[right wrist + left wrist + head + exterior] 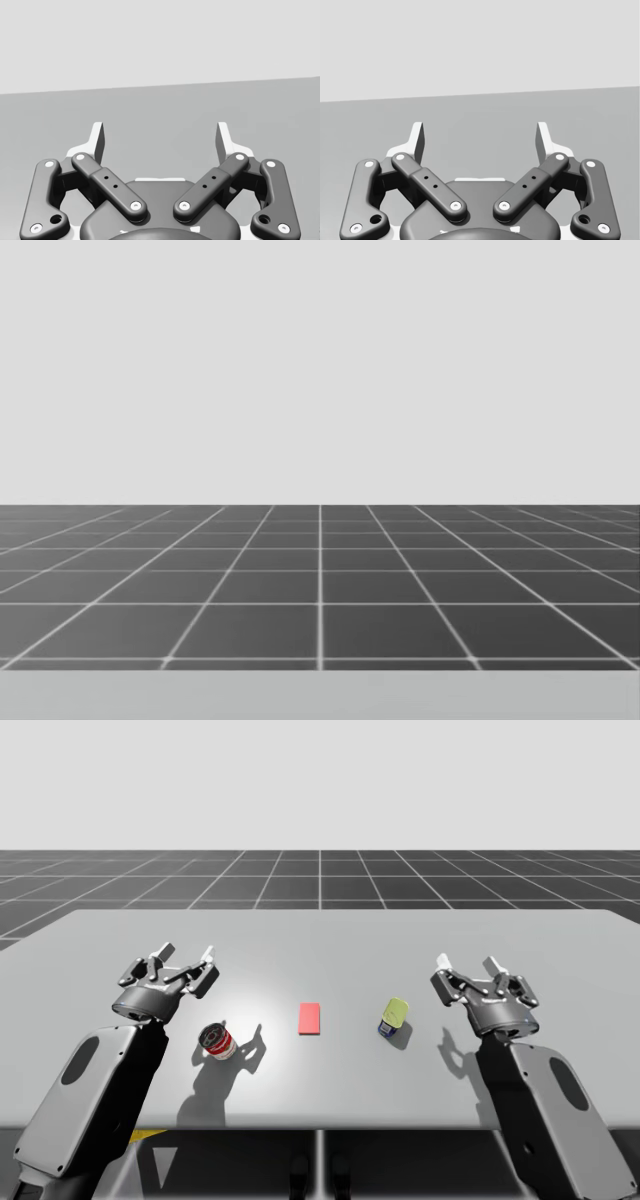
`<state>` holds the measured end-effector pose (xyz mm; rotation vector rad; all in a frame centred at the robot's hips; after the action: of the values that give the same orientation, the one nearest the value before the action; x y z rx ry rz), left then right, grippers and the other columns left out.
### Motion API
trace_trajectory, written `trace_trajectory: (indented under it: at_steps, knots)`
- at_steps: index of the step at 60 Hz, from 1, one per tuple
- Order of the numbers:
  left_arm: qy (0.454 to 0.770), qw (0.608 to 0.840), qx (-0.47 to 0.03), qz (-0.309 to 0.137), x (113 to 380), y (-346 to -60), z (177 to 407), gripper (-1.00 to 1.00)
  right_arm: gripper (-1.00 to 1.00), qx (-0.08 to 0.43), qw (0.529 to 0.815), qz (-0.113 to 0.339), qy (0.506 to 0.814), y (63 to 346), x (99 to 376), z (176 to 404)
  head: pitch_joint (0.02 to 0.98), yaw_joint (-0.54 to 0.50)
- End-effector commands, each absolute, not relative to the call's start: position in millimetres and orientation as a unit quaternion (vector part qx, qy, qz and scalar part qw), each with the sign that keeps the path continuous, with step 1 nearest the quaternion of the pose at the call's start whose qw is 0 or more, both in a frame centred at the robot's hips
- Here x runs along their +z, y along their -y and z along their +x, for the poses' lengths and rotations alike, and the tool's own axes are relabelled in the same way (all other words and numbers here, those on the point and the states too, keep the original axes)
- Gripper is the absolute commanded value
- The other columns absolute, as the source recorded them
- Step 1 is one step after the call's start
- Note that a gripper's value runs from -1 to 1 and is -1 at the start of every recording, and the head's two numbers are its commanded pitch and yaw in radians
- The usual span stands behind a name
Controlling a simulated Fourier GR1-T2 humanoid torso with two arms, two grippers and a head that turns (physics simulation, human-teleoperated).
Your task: Look at the card. If it is red, pick the object on the left. If it is green, pick the object on the right.
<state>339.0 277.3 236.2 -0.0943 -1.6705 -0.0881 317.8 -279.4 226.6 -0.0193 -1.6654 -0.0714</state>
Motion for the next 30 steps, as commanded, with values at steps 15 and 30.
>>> trace_trajectory:
  at_steps: [15,30]
  knots:
    - [0.741,0.669,-0.038,-0.041,236.4,-278.0,339.0,-1.0,-1.0,-0.044,0.667,-0.028,0.743,283.9,227.9,320.0,0.205,0.0]
    - [0.743,0.667,-0.039,-0.041,237.0,-279.3,339.4,-1.0,-1.0,-0.053,0.647,-0.073,0.757,285.1,227.8,323.2,0.453,0.01]
